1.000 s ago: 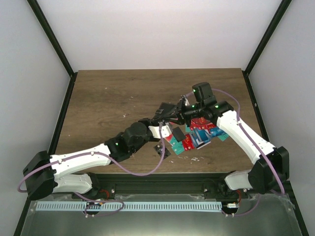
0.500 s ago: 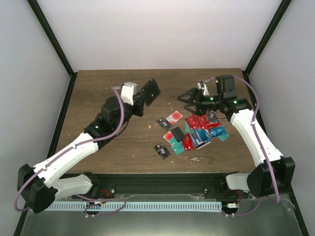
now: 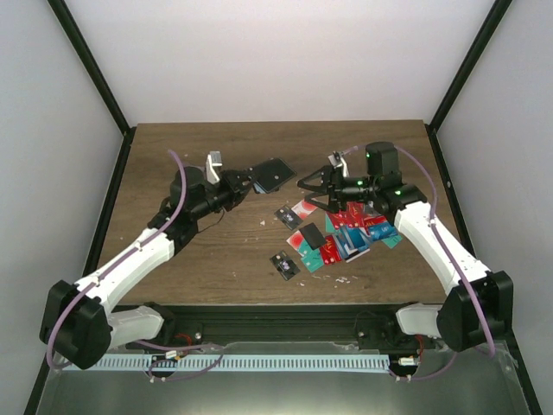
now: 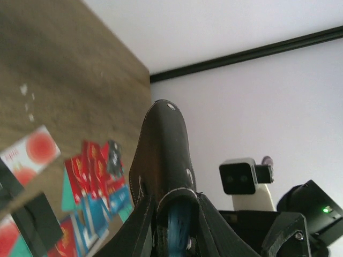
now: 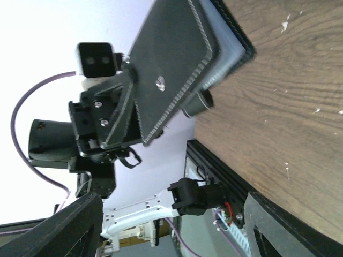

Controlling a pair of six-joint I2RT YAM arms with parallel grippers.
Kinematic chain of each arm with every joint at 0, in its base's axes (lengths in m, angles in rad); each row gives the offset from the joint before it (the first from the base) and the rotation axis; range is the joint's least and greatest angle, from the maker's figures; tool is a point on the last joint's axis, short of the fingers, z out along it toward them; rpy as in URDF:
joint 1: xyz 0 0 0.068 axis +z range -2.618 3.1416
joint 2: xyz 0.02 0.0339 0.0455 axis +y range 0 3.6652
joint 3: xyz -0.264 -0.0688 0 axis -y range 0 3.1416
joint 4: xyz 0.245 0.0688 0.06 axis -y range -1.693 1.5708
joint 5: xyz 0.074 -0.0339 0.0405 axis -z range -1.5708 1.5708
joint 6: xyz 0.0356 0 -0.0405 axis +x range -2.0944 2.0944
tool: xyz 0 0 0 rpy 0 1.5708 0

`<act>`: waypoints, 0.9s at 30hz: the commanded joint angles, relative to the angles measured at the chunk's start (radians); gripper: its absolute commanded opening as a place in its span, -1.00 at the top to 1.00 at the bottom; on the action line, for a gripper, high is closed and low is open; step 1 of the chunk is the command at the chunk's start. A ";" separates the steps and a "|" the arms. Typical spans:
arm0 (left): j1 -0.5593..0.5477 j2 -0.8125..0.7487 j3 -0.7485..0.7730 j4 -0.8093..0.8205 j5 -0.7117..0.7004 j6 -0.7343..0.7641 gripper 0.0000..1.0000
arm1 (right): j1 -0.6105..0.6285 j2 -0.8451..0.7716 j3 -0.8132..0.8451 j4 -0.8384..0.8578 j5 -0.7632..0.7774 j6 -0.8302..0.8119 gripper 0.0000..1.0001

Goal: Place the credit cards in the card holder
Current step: Place the credit card at the center of the board.

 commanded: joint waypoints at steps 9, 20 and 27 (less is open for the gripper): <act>0.003 -0.003 -0.073 0.304 0.147 -0.379 0.92 | 0.055 0.010 -0.108 0.206 -0.023 0.220 -0.38; 0.000 0.009 -0.073 0.361 0.187 -0.409 0.92 | 0.059 0.041 -0.119 0.348 -0.037 0.309 -0.36; -0.004 0.013 -0.075 0.384 0.194 -0.416 0.92 | 0.065 0.065 -0.086 0.358 -0.038 0.319 -0.35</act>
